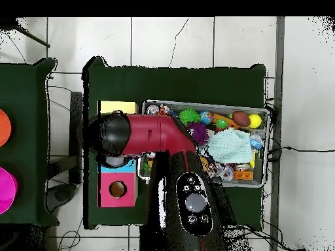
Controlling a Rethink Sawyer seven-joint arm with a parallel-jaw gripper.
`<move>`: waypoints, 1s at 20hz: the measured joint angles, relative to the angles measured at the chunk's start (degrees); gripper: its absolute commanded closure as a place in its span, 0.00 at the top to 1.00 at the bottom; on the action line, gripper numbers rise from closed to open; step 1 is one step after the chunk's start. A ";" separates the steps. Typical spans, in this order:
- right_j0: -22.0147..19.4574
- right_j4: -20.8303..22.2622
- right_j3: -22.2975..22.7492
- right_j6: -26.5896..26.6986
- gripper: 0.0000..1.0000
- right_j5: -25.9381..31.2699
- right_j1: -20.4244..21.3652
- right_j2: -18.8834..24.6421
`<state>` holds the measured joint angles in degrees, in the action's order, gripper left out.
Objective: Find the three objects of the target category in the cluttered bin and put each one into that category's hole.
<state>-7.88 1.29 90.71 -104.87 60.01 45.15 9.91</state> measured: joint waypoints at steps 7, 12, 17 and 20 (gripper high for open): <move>0.29 0.01 -3.52 0.00 0.00 3.71 0.96 -0.14; 0.29 0.01 -6.63 0.00 0.00 6.91 0.66 -0.13; 0.36 0.00 -11.09 0.00 0.00 7.69 -1.24 -0.13; 0.42 0.02 -13.03 0.00 0.00 7.70 -2.59 -0.13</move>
<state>-7.46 1.32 77.68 -104.87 67.71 42.56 9.78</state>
